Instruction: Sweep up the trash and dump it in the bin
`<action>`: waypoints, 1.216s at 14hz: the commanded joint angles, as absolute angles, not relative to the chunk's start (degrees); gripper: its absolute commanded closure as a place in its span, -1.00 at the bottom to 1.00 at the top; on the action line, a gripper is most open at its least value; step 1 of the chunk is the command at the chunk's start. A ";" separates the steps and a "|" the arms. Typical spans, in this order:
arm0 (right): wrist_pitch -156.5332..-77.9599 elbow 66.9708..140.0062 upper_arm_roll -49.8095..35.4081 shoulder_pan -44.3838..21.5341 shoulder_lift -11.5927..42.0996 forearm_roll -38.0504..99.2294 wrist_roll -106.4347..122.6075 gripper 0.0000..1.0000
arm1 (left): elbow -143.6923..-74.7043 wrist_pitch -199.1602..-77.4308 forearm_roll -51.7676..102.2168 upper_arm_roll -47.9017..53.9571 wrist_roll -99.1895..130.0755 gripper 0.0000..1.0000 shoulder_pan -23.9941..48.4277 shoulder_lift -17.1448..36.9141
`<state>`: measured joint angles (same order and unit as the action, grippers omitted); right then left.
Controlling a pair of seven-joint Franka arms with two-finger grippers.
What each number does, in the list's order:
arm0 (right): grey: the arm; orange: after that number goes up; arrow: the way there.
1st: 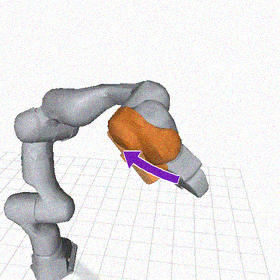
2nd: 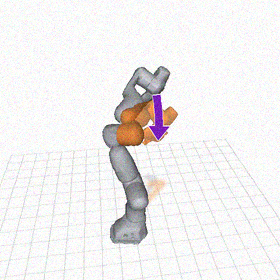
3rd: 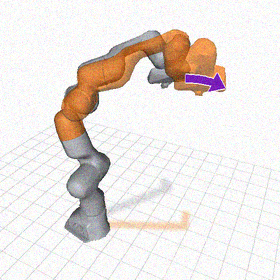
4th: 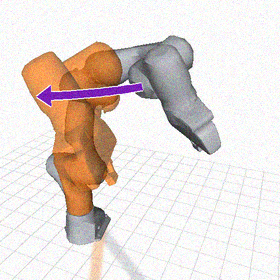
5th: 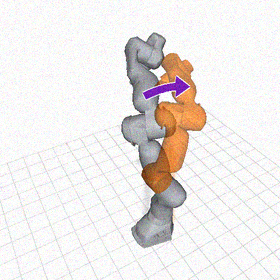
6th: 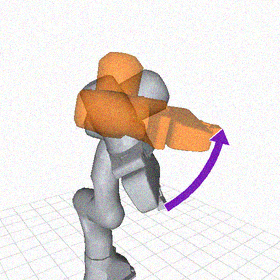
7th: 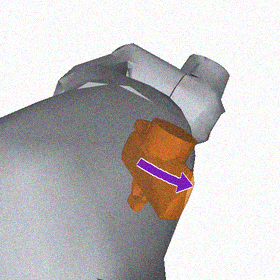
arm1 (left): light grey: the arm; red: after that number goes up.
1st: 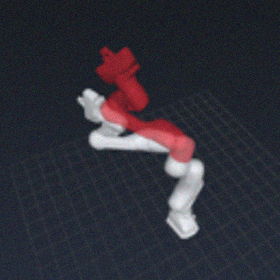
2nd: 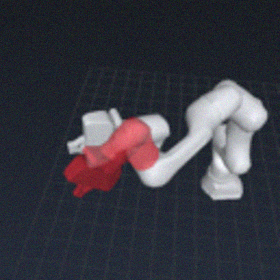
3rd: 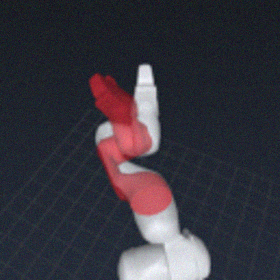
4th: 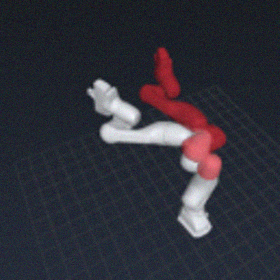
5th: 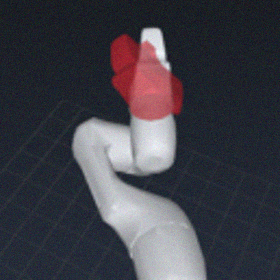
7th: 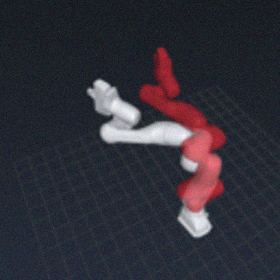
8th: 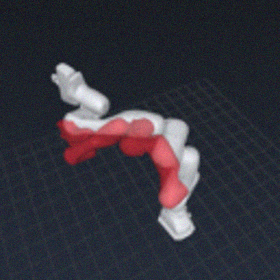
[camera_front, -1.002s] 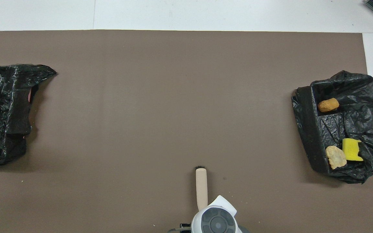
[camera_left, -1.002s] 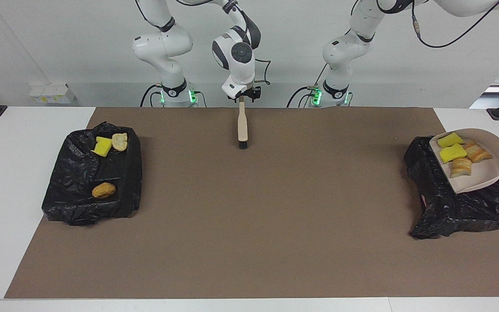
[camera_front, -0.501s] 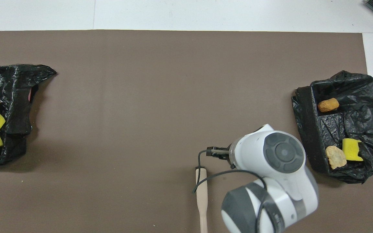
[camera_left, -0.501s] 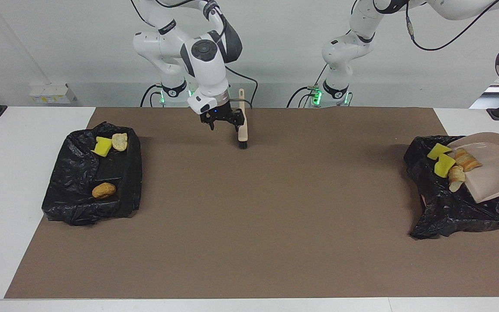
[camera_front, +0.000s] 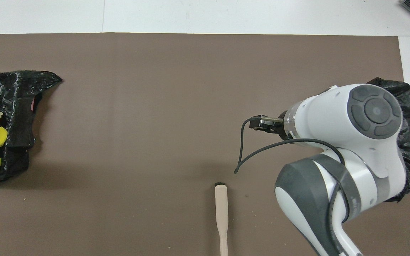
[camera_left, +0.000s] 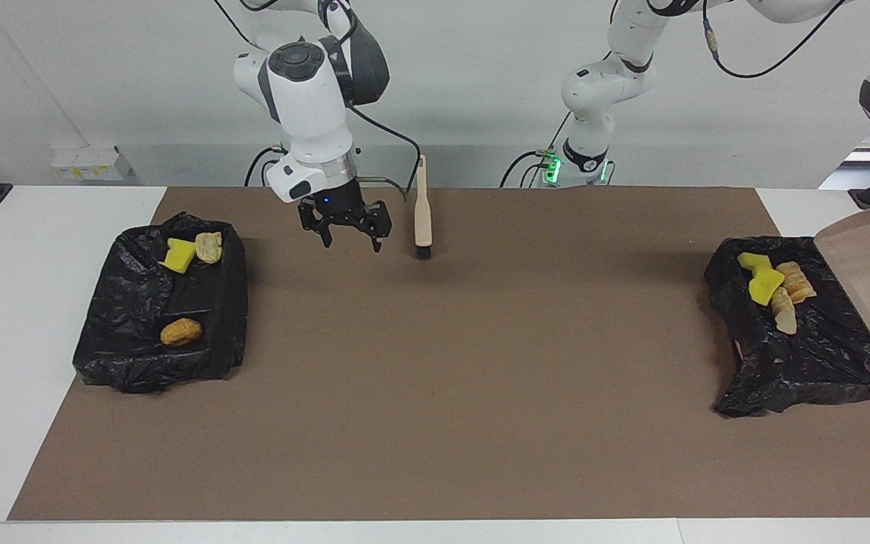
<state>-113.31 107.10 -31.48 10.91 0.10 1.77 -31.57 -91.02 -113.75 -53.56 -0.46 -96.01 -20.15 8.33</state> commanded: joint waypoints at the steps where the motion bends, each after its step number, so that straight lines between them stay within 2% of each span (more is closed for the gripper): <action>1: -110.57 103.98 -31.99 11.86 0.88 -0.26 -30.85 -1.00 | -93.25 -109.88 -54.93 -0.62 -92.57 1.00 -17.15 5.28; 4: -110.57 100.91 -31.12 12.48 0.35 -2.20 -30.94 -1.00 | -93.16 -102.59 -52.31 -0.26 -82.21 1.00 -13.81 4.92; 8: -108.29 92.74 -23.13 9.59 0.79 -2.98 -29.89 -1.00 | -92.46 -92.30 -45.72 -0.26 -69.29 1.00 -10.11 4.75; 12: -94.52 85.71 -19.62 6.87 0.53 -6.68 -27.69 -1.00 | -92.37 -88.60 -40.27 0.44 -62.24 1.00 -9.32 3.43; 14: -87.66 84.20 -11.82 0.74 -0.26 -6.33 -26.81 -1.00 | -92.37 -86.58 -36.93 0.44 -56.37 1.00 -7.39 3.34; 15: -85.10 84.20 -8.12 -1.21 -1.22 -5.72 -26.02 -1.00 | -92.46 -85.79 -34.39 0.44 -52.51 1.00 -6.34 3.34; 17: -84.11 84.20 -6.68 -1.75 -1.41 -5.19 -23.22 -1.00 | -92.81 -84.29 -29.90 0.88 -47.13 1.00 -4.67 3.16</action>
<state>-85.58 84.71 -8.57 -0.76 -1.20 -5.51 -26.33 -91.49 -86.06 -33.30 1.10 -52.48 -7.00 4.60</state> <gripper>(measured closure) 0.000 0.678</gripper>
